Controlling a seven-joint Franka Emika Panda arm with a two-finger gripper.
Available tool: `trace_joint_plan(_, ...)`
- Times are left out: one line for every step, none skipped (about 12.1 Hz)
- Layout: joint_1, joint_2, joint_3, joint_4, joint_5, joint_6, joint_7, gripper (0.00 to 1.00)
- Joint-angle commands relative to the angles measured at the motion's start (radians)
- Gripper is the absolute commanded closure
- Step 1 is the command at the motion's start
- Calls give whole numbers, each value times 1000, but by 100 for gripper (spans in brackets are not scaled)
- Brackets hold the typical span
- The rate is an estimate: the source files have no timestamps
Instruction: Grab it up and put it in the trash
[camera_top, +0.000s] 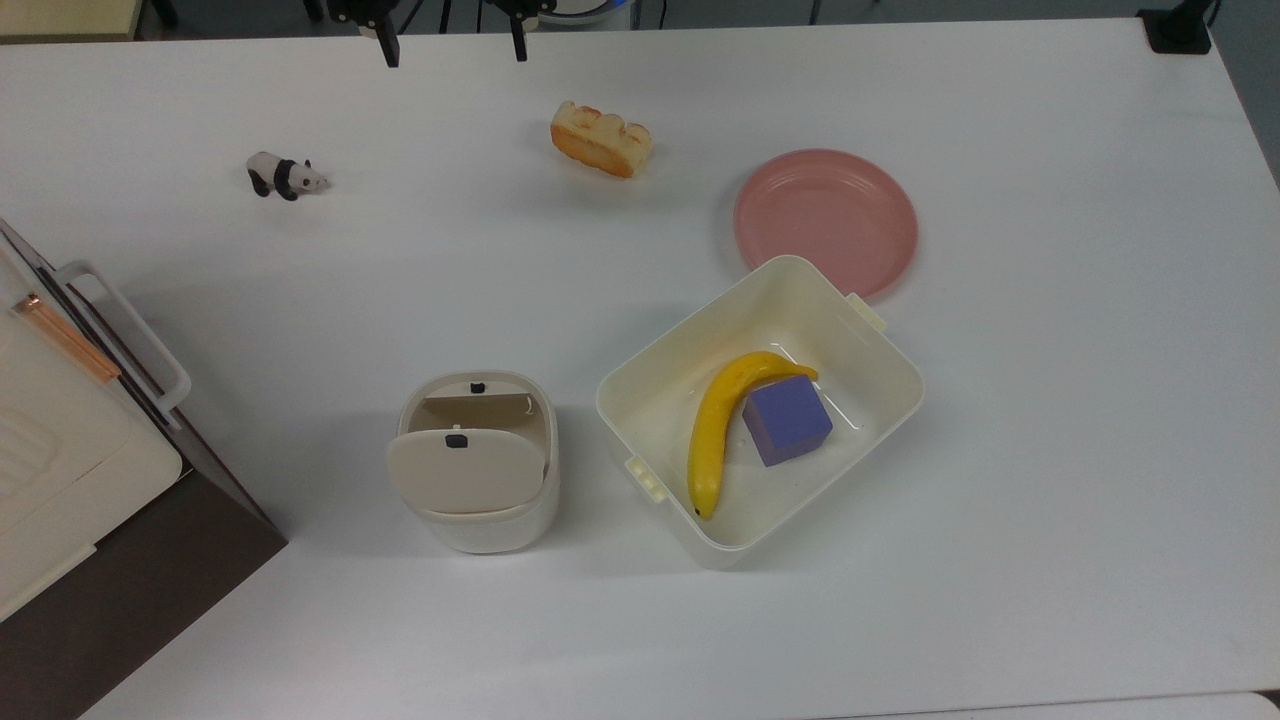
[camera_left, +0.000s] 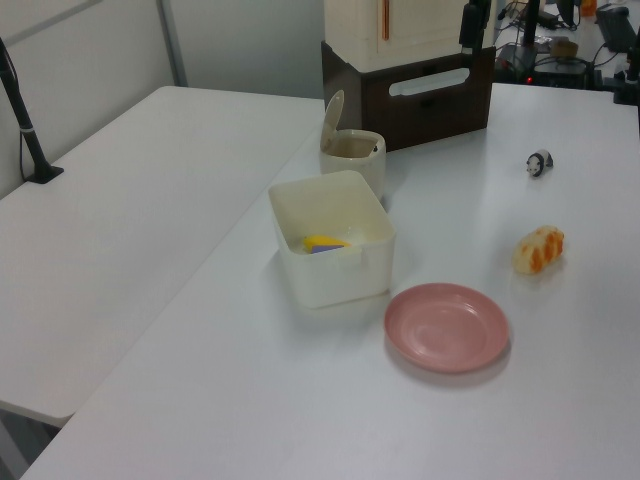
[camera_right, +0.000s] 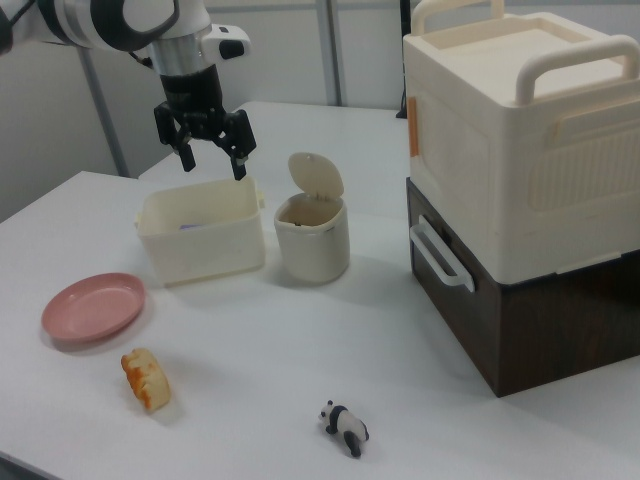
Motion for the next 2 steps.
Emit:
trace_joint_plan(23, -12, -25, -24, 25, 30, 9, 0)
trace_joint_plan(23, -11, -25, -23, 25, 30, 9, 0)
